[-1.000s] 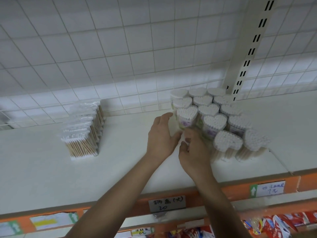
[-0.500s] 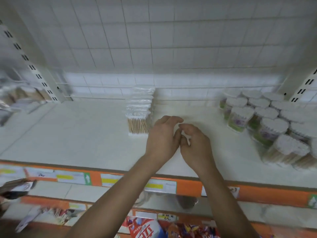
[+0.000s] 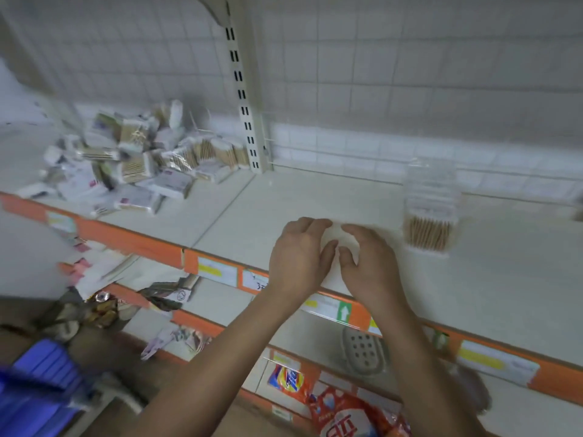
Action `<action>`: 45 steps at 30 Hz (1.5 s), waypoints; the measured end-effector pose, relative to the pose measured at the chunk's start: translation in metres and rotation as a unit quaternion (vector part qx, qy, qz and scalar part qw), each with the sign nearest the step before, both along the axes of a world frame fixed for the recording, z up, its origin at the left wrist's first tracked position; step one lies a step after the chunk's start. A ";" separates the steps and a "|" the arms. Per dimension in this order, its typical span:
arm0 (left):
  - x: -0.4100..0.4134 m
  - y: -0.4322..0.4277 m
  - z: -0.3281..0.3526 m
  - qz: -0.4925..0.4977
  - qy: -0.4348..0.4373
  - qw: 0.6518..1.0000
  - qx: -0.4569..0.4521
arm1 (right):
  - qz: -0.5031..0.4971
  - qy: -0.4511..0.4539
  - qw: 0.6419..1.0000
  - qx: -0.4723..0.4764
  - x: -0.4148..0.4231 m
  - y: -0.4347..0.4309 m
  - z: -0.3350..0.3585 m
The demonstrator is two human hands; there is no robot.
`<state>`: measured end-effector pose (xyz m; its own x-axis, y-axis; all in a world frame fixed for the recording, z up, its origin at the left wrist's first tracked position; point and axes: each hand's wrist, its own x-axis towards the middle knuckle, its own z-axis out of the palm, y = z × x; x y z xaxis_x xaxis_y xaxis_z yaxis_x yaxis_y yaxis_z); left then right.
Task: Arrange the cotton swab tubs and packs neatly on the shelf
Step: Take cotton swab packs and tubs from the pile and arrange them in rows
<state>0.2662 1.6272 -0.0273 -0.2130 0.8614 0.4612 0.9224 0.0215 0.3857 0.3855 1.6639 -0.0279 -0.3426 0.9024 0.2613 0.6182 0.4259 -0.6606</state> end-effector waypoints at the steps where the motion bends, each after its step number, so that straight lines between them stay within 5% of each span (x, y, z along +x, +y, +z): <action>1: -0.012 -0.003 -0.001 0.011 0.001 1.000 -0.002 | 0.007 -0.003 1.000 -0.002 -0.011 -0.001 0.000; 23: -0.195 -0.004 -0.009 0.283 -0.015 0.955 -0.085 | 0.248 -0.163 0.955 0.016 -0.219 0.048 0.000; 45: -0.332 0.030 0.001 0.271 0.060 0.949 -0.150 | 0.086 -0.203 0.975 0.035 -0.359 0.105 -0.020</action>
<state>-0.0655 1.6571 -0.0265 -0.6234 0.7368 0.2617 0.7815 0.5975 0.1795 0.0263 1.7686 -0.0476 -0.5744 0.8079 0.1316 0.7385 0.5808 -0.3426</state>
